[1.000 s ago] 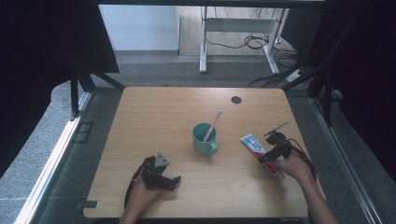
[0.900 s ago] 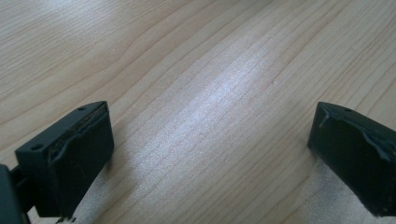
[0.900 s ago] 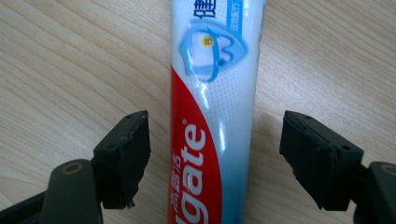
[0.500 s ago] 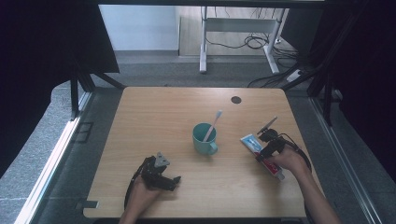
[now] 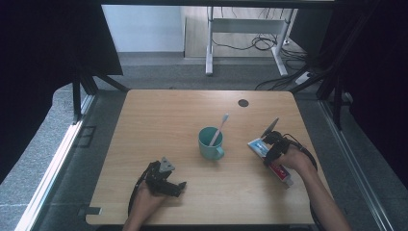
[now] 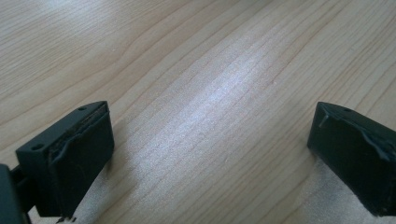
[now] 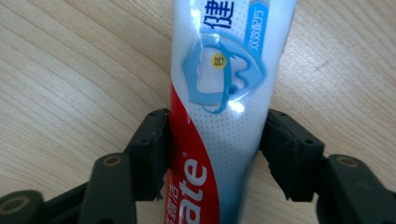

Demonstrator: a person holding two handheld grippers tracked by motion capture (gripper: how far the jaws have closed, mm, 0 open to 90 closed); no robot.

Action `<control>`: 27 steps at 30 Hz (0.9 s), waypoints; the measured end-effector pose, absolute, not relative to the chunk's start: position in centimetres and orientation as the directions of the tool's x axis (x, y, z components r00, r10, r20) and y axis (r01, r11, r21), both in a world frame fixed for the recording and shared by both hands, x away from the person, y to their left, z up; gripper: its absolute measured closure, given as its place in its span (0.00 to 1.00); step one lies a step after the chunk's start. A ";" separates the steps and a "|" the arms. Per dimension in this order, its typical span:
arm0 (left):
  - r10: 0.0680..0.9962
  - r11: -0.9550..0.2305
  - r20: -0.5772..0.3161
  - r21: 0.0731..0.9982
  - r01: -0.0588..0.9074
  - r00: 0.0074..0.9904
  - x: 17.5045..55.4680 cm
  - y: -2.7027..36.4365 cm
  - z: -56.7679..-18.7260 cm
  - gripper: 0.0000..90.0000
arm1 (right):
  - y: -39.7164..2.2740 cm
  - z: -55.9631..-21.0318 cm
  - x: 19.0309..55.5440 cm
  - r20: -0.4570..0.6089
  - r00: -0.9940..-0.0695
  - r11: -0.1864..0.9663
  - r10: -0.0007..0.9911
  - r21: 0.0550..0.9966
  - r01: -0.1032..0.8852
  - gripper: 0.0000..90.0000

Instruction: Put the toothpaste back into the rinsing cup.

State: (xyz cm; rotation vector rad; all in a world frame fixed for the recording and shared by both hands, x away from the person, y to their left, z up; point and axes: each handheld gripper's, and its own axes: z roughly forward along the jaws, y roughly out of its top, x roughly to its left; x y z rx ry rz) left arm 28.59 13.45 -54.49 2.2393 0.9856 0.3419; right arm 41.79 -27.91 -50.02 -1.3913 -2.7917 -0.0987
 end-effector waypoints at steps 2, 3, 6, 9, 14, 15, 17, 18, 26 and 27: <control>0.731 -0.499 -0.025 0.662 0.559 0.682 28.6 13.4 -54.5 0.00 | -27.9 -50.0 41.9 0.045 -0.607 0.605 0.794 0.043 0.795 0.50; 0.731 -0.499 -0.025 0.662 0.559 0.682 28.6 13.4 -54.5 0.00 | -27.8 -50.0 41.9 0.045 -0.606 0.606 0.794 0.033 0.795 0.51; 0.731 -0.499 -0.025 0.662 0.559 0.681 28.6 13.4 -54.5 0.00 | -27.7 -50.0 42.0 0.044 -0.606 0.605 0.794 0.025 0.795 0.52; 0.731 -0.499 -0.025 0.662 0.559 0.682 28.6 13.4 -54.5 0.00 | -27.6 -50.0 42.2 0.048 -0.603 0.604 0.796 0.008 0.797 0.56; 0.732 -0.498 -0.025 0.662 0.560 0.681 28.6 13.4 -54.5 0.00 | -27.6 -49.7 42.2 0.041 -0.606 0.606 0.795 0.001 0.795 0.66; 0.732 -0.498 -0.025 0.662 0.560 0.681 28.6 13.4 -54.5 0.00 | -27.5 -49.4 42.1 0.030 -0.612 0.612 0.790 0.018 0.790 0.73; 0.731 -0.498 -0.025 0.662 0.559 0.681 28.6 13.4 -54.5 0.00 | -27.6 -49.1 41.9 0.017 -0.613 0.612 0.790 0.037 0.790 0.76; 0.731 -0.499 -0.025 0.662 0.559 0.681 28.6 13.4 -54.5 0.00 | -27.6 -49.1 41.9 0.017 -0.613 0.612 0.790 0.037 0.790 0.76; 0.731 -0.498 -0.025 0.662 0.559 0.681 28.6 13.4 -54.5 0.00 | -28.3 -48.8 41.5 0.001 -0.602 0.600 0.799 0.073 0.797 0.80; 0.731 -0.498 -0.025 0.662 0.559 0.681 28.6 13.4 -54.5 0.00 | -28.3 -48.8 41.5 0.001 -0.602 0.600 0.799 0.073 0.797 0.80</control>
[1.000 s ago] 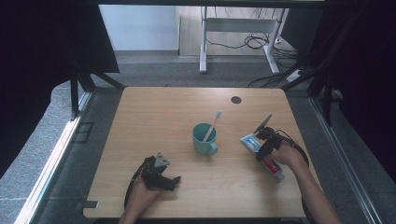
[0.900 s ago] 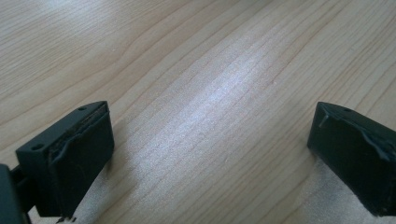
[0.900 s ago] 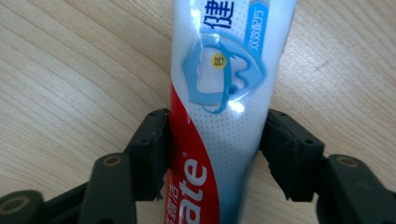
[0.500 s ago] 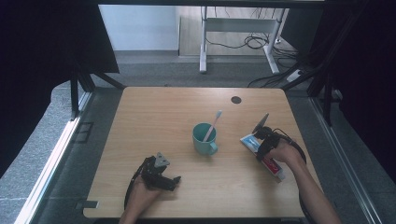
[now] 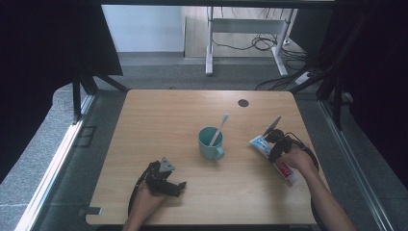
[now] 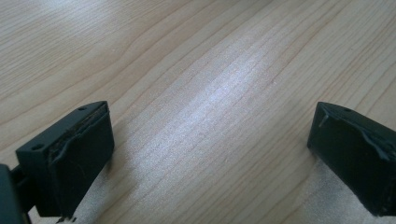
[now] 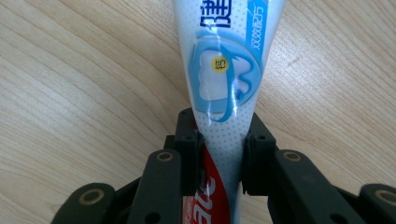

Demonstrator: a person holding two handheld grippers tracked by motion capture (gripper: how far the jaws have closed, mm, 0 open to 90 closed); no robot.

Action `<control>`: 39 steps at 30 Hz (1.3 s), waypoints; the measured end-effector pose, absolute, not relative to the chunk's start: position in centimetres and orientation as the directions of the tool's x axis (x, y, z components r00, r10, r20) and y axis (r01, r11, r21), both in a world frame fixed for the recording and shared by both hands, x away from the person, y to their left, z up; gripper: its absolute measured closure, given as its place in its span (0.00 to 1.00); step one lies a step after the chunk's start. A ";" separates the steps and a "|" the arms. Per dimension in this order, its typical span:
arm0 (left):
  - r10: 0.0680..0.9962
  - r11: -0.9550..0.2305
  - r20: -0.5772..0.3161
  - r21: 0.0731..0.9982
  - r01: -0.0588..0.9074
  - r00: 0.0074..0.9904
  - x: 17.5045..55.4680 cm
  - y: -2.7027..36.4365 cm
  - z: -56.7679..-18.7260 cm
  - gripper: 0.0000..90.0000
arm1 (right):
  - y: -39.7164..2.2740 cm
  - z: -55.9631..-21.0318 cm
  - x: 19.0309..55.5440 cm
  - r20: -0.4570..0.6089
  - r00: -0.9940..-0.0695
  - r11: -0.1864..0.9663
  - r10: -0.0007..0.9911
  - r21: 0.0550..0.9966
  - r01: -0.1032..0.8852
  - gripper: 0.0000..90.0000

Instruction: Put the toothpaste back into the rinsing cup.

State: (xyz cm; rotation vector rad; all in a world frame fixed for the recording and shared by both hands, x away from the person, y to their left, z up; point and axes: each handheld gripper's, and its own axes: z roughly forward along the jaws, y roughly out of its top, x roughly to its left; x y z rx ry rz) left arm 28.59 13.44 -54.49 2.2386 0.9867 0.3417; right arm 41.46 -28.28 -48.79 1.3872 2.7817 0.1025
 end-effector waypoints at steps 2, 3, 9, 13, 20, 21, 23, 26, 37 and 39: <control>0.731 -0.499 -0.025 0.662 0.559 0.682 28.6 13.4 -54.5 0.00 | -28.6 -48.6 41.2 0.011 -0.603 0.600 0.797 0.095 0.794 0.80; 0.731 -0.499 -0.025 0.662 0.559 0.682 28.6 13.4 -54.5 0.00 | -28.6 -48.6 41.2 0.011 -0.603 0.600 0.797 0.095 0.794 0.80; 0.731 -0.499 -0.025 0.662 0.559 0.682 28.6 13.4 -54.5 0.00 | -28.9 -48.2 40.4 0.026 -0.606 0.597 0.795 0.144 0.789 0.81; 0.731 -0.498 -0.025 0.663 0.559 0.681 28.6 13.4 -54.5 0.00 | -28.8 -47.7 39.8 0.022 -0.610 0.597 0.792 0.180 0.782 0.81; 0.732 -0.498 -0.025 0.663 0.559 0.681 28.6 13.4 -54.5 0.00 | -28.9 -46.8 38.7 0.029 -0.613 0.586 0.790 0.259 0.768 0.81; 0.731 -0.498 -0.025 0.663 0.559 0.682 28.6 13.4 -54.5 0.00 | -28.9 -46.7 38.5 0.032 -0.614 0.583 0.789 0.277 0.764 0.81; 0.731 -0.499 -0.024 0.663 0.559 0.682 28.6 13.4 -54.5 0.00 | -29.0 -46.6 38.3 0.039 -0.611 0.575 0.791 0.295 0.763 0.81; 0.730 -0.501 -0.023 0.663 0.557 0.683 28.6 13.5 -54.5 0.00 | -29.1 -46.3 37.9 0.047 -0.616 0.570 0.787 0.328 0.753 0.81; 0.731 -0.498 -0.025 0.663 0.559 0.682 28.6 13.4 -54.5 0.00 | -29.2 -45.7 36.5 0.066 -0.629 0.539 0.774 0.451 0.711 0.81; 0.731 -0.498 -0.025 0.663 0.559 0.682 28.6 13.4 -54.5 0.00 | -29.1 -45.6 36.4 0.064 -0.633 0.542 0.771 0.456 0.706 0.81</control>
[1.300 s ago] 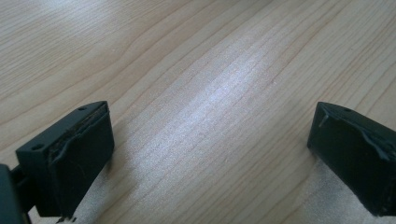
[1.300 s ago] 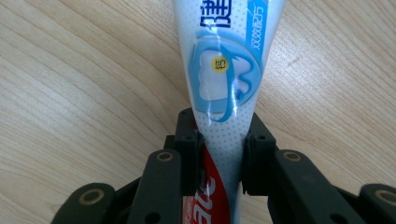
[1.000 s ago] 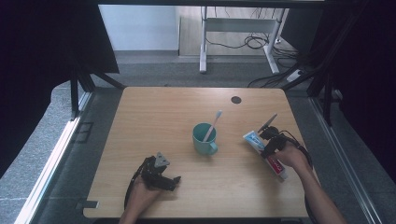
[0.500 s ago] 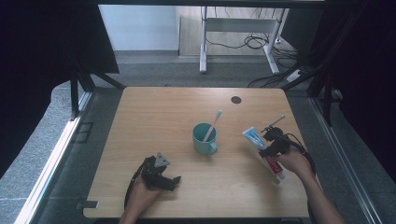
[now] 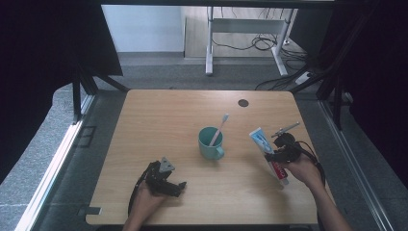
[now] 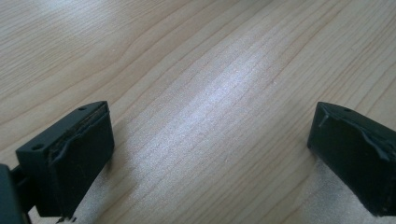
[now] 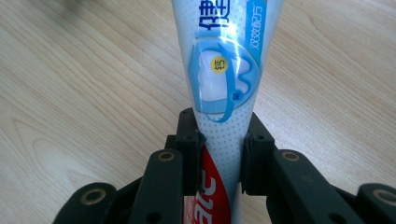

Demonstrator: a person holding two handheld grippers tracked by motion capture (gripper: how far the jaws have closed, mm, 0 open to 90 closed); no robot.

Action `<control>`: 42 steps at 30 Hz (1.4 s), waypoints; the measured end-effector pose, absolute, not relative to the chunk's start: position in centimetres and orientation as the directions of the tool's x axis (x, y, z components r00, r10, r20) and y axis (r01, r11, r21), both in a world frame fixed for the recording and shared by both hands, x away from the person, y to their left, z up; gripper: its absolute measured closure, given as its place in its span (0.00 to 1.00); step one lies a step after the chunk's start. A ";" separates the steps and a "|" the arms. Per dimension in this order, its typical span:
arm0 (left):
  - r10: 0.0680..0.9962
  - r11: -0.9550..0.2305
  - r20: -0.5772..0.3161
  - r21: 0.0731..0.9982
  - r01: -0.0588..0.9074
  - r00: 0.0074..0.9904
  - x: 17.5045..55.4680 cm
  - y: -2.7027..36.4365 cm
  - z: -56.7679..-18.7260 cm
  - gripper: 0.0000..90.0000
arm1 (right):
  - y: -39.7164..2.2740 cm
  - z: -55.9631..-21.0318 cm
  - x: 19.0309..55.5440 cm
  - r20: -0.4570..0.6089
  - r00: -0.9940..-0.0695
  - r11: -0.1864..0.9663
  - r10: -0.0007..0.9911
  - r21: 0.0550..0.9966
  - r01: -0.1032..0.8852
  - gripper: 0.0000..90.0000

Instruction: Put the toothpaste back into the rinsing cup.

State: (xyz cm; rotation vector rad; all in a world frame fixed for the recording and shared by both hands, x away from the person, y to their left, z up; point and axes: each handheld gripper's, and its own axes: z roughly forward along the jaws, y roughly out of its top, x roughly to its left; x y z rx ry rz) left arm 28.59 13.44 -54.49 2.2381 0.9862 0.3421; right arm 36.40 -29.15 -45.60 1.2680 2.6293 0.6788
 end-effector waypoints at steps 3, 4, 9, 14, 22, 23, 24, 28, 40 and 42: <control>0.732 -0.498 -0.025 0.663 0.559 0.681 28.6 13.4 -54.5 0.00 | -28.9 -45.5 36.0 0.066 -0.642 0.541 0.764 0.478 0.692 0.81; 0.732 -0.498 -0.025 0.663 0.559 0.681 28.6 13.4 -54.5 0.00 | -28.8 -45.4 35.9 0.065 -0.646 0.541 0.761 0.486 0.687 0.81; 0.732 -0.498 -0.025 0.663 0.559 0.681 28.6 13.4 -54.5 0.00 | -28.5 -45.2 35.5 0.070 -0.656 0.534 0.751 0.520 0.667 0.81; 0.732 -0.498 -0.025 0.663 0.559 0.681 28.6 13.4 -54.5 0.00 | -28.2 -44.9 35.0 0.081 -0.666 0.519 0.742 0.559 0.646 0.81; 0.732 -0.498 -0.025 0.663 0.559 0.681 28.6 13.4 -54.5 0.00 | -27.6 -44.4 34.4 0.089 -0.689 0.506 0.719 0.613 0.607 0.81; 0.732 -0.497 -0.025 0.663 0.559 0.681 28.6 13.4 -54.5 0.00 | -27.4 -44.3 34.2 0.087 -0.696 0.505 0.713 0.626 0.595 0.81; 0.732 -0.497 -0.025 0.663 0.559 0.681 28.6 13.4 -54.5 0.00 | -27.4 -44.3 34.2 0.087 -0.696 0.505 0.713 0.626 0.595 0.81; 0.732 -0.497 -0.025 0.663 0.559 0.681 28.6 13.4 -54.5 0.00 | -27.0 -44.1 34.1 0.090 -0.706 0.498 0.703 0.646 0.578 0.81; 0.732 -0.497 -0.024 0.664 0.558 0.681 28.6 13.4 -54.5 0.00 | -25.5 -43.2 34.1 0.103 -0.733 0.484 0.673 0.688 0.541 0.81; 0.730 -0.502 -0.021 0.663 0.556 0.684 28.6 13.5 -54.5 0.00 | -25.1 -42.9 34.2 0.099 -0.740 0.488 0.665 0.692 0.531 0.81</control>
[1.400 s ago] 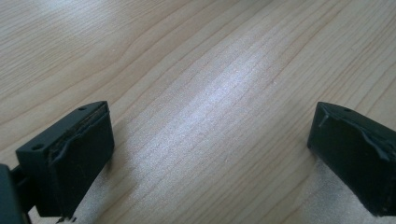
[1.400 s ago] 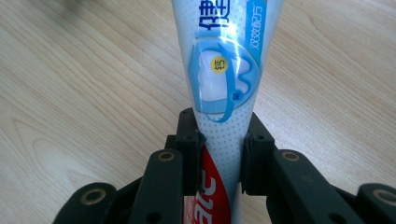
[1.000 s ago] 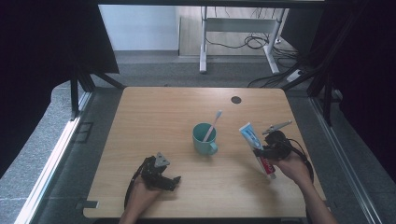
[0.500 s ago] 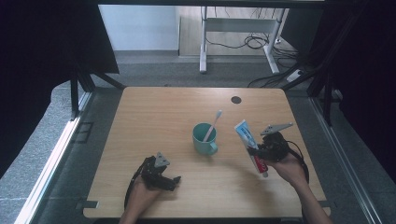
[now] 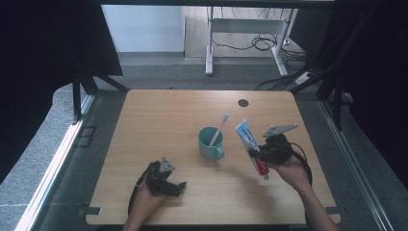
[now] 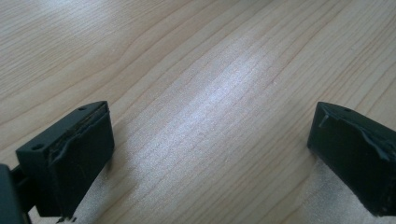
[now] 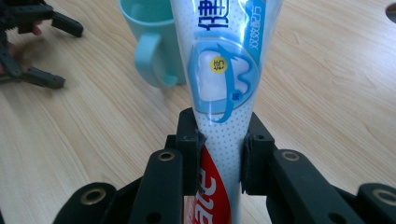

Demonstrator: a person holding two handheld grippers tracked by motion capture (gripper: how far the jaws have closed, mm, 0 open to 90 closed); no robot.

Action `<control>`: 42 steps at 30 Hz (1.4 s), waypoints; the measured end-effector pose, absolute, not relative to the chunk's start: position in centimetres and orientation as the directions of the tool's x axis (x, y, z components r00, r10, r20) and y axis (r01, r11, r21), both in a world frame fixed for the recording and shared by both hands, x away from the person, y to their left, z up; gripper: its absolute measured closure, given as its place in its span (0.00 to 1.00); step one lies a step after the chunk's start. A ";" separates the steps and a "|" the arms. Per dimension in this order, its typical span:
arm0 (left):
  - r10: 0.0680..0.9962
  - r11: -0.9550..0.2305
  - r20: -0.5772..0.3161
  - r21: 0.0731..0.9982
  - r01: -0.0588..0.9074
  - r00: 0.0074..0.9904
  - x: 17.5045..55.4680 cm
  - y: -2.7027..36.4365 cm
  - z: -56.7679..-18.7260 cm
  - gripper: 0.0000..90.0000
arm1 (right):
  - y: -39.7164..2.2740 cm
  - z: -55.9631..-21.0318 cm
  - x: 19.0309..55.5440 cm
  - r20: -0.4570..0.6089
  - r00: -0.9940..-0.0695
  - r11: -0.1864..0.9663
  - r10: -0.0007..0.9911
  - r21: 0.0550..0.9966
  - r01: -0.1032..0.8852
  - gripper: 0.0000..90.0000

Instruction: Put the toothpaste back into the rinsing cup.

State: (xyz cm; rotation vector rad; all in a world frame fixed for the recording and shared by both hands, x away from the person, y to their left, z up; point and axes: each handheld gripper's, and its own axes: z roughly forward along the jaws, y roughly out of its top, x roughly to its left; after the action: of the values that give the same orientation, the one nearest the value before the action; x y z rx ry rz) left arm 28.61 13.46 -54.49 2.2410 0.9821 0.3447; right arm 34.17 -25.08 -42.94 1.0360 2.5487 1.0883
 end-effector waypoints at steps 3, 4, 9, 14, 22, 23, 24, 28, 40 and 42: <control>0.729 -0.503 -0.020 0.663 0.555 0.685 28.6 13.5 -54.5 0.00 | -24.3 -42.4 34.4 0.102 -0.750 0.489 0.654 0.700 0.521 0.81; 0.729 -0.503 -0.020 0.663 0.555 0.685 28.6 13.5 -54.5 0.00 | -24.3 -42.4 34.4 0.102 -0.750 0.489 0.654 0.700 0.521 0.81; 0.731 -0.499 -0.022 0.664 0.557 0.682 28.6 13.4 -54.5 0.00 | -23.4 -41.6 34.7 0.109 -0.758 0.486 0.643 0.708 0.513 0.81; 0.731 -0.499 -0.022 0.664 0.557 0.682 28.6 13.4 -54.5 0.00 | -22.8 -41.1 34.9 0.105 -0.763 0.486 0.638 0.713 0.505 0.81; 0.730 -0.500 -0.022 0.664 0.556 0.683 28.6 13.4 -54.5 0.00 | -21.4 -40.2 35.6 0.109 -0.772 0.488 0.626 0.718 0.496 0.81; 0.731 -0.499 -0.023 0.664 0.557 0.682 28.6 13.4 -54.5 0.00 | -21.2 -40.1 35.7 0.109 -0.773 0.487 0.625 0.719 0.495 0.81; 0.731 -0.499 -0.023 0.664 0.557 0.682 28.6 13.4 -54.5 0.00 | -21.2 -40.1 35.7 0.109 -0.773 0.487 0.625 0.719 0.495 0.81; 0.731 -0.499 -0.023 0.664 0.557 0.682 28.6 13.4 -54.5 0.00 | -20.4 -39.7 36.0 0.110 -0.775 0.488 0.622 0.720 0.493 0.81; 0.731 -0.499 -0.023 0.664 0.557 0.682 28.6 13.4 -54.5 0.00 | -18.6 -39.2 37.3 0.128 -0.778 0.471 0.615 0.731 0.493 0.81; 0.731 -0.499 -0.022 0.664 0.557 0.682 28.6 13.4 -54.5 0.00 | -18.2 -39.1 37.6 0.130 -0.779 0.469 0.614 0.733 0.492 0.81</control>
State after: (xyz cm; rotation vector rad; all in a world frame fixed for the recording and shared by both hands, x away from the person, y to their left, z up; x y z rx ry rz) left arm 28.60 13.44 -54.49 2.2384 0.9847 0.3453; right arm 37.60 -18.15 -39.08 0.9715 2.5598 1.2010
